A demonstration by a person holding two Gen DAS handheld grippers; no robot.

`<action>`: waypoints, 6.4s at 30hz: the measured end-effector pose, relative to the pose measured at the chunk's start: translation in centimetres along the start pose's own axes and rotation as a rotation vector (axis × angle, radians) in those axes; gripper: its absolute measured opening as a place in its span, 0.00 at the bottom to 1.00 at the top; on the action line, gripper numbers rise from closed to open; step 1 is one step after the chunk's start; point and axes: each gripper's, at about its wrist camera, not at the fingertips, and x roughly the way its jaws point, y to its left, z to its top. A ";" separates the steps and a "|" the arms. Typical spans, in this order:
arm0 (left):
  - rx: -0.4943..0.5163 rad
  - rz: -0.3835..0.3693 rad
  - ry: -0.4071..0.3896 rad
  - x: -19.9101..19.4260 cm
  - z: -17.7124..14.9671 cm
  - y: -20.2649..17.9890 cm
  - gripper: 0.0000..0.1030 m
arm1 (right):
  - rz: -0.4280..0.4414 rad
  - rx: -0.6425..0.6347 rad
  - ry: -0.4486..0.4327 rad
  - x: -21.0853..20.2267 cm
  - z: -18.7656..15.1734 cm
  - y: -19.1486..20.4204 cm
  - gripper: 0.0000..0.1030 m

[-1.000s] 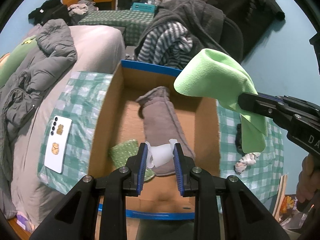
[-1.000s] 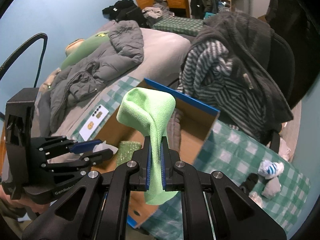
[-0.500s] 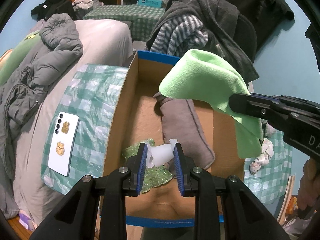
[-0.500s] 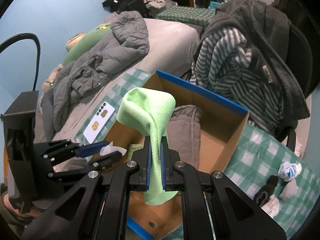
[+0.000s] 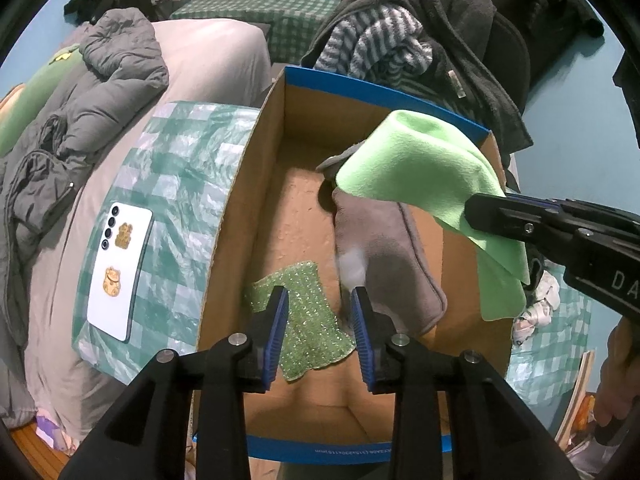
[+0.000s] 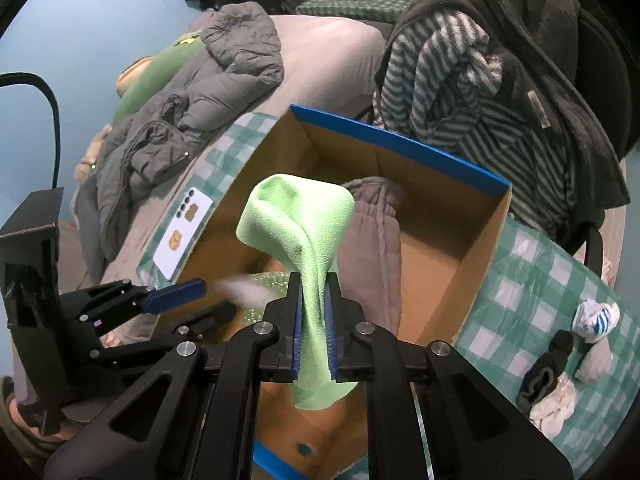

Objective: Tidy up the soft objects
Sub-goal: 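Lower the cloth and sock into the box and open both tools, then move both tools back over the table toward the black and grey socks, then grasp the black sock with the left tool while the right tool grasps the grey sock, then carry the black sock with the left tool while the right tool carries the grey sock to the box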

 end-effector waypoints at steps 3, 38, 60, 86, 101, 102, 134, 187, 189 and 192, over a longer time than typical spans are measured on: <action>-0.011 -0.003 0.011 0.1 -0.1 0.0 0.38 | -0.008 0.008 0.013 0.1 -0.1 -0.4 0.28; 0.082 -0.045 -0.051 -5.7 -1.4 -7.2 0.40 | -0.131 0.124 -0.066 -8.5 -4.6 -6.3 0.54; 0.210 -0.083 -0.048 -5.4 -1.1 -15.3 0.41 | -0.226 0.283 -0.079 -14.2 -10.6 -15.3 0.55; 0.343 -0.101 0.035 -0.6 0.0 -24.9 0.52 | -0.279 0.400 -0.036 -15.8 -15.5 -25.0 0.57; 0.380 -0.105 0.152 5.9 1.5 -28.3 0.54 | -0.256 0.384 0.011 -11.3 -13.8 -28.6 0.58; 0.381 -0.109 0.156 6.3 1.6 -28.5 0.54 | -0.257 0.382 0.017 -10.8 -13.7 -28.8 0.58; 0.425 -0.097 0.273 14.2 3.0 -33.3 0.68 | -0.230 0.346 0.139 -3.0 -12.9 -33.2 0.42; 0.457 -0.092 0.087 4.4 -1.5 -26.3 0.35 | -0.233 0.317 0.000 -12.1 -15.9 -24.7 0.30; 0.447 -0.100 0.079 3.6 -1.6 -25.8 0.35 | -0.234 0.313 -0.006 -12.4 -16.0 -24.1 0.30; 0.435 -0.107 0.066 2.5 -1.9 -25.1 0.35 | -0.235 0.305 -0.012 -12.9 -16.0 -23.2 0.30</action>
